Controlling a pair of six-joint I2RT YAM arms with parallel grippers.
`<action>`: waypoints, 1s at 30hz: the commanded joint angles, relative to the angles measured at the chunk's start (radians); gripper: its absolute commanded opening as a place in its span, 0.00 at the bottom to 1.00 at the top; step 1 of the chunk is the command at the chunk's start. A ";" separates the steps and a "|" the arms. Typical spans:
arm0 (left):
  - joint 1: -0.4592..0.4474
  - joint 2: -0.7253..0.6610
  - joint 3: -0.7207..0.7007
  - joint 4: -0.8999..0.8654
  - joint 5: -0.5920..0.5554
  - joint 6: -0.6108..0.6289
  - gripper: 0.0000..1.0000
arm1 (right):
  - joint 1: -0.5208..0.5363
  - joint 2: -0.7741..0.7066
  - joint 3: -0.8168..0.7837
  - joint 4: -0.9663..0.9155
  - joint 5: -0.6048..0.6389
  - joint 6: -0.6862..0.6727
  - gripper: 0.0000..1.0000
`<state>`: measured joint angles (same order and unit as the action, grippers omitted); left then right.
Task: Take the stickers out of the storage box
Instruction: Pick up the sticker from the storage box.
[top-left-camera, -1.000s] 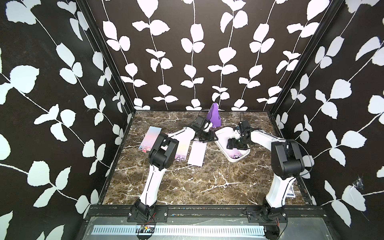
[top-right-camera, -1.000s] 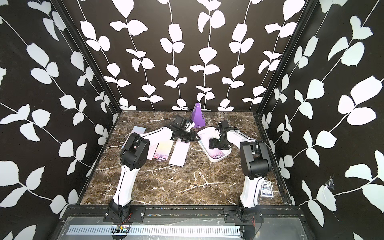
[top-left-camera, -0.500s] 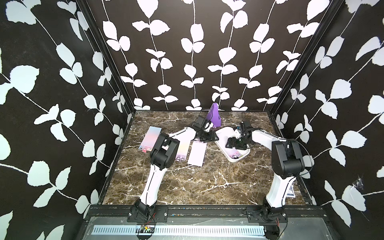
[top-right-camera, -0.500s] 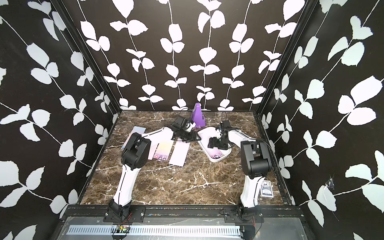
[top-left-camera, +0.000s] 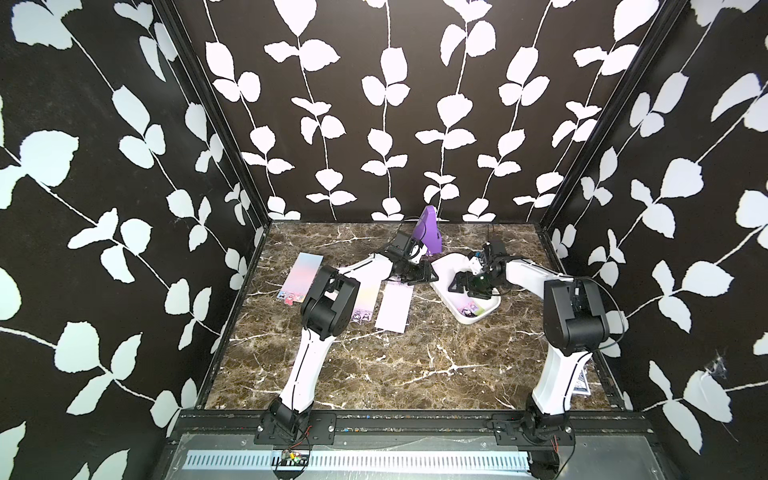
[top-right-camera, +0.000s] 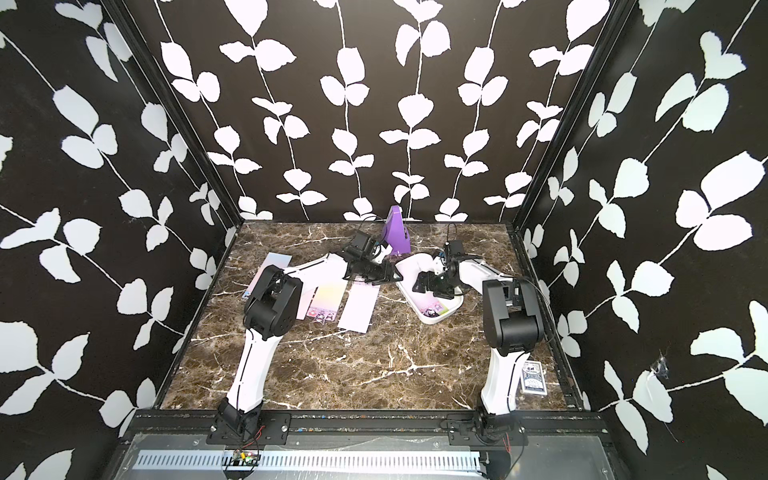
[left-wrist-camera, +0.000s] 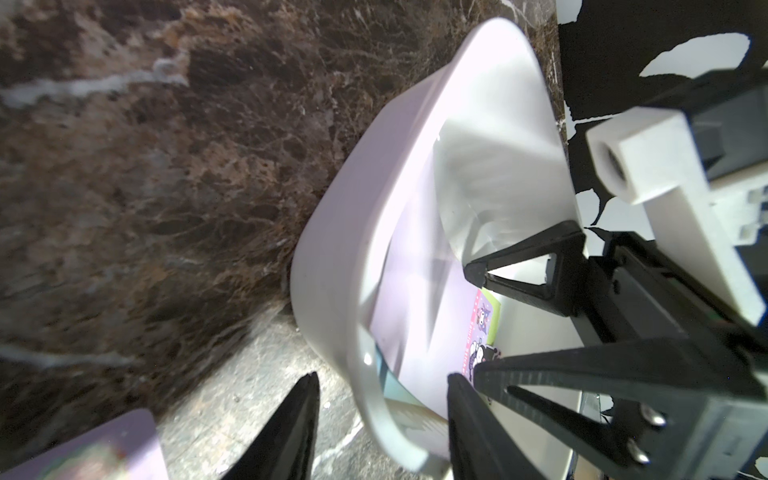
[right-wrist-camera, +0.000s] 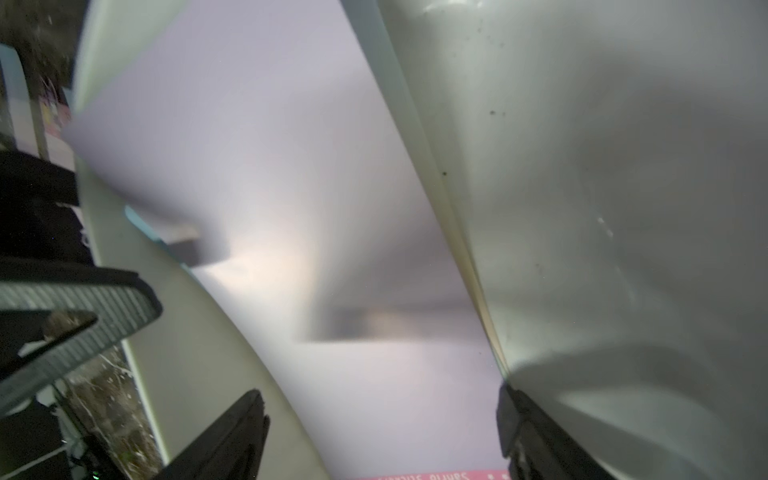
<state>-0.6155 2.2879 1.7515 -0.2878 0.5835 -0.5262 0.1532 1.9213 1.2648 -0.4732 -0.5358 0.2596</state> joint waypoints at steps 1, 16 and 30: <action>-0.006 -0.053 0.020 -0.032 -0.003 0.026 0.52 | -0.004 0.028 -0.016 0.024 -0.010 0.007 0.90; 0.007 -0.169 -0.021 0.015 -0.076 0.020 0.53 | -0.006 0.044 -0.027 0.049 -0.047 0.006 0.90; 0.019 -0.115 0.037 -0.021 -0.084 0.031 0.50 | -0.014 0.057 -0.031 0.070 -0.075 0.017 0.91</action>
<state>-0.6014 2.1647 1.7473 -0.2871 0.5102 -0.5121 0.1425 1.9366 1.2533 -0.4026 -0.6228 0.2775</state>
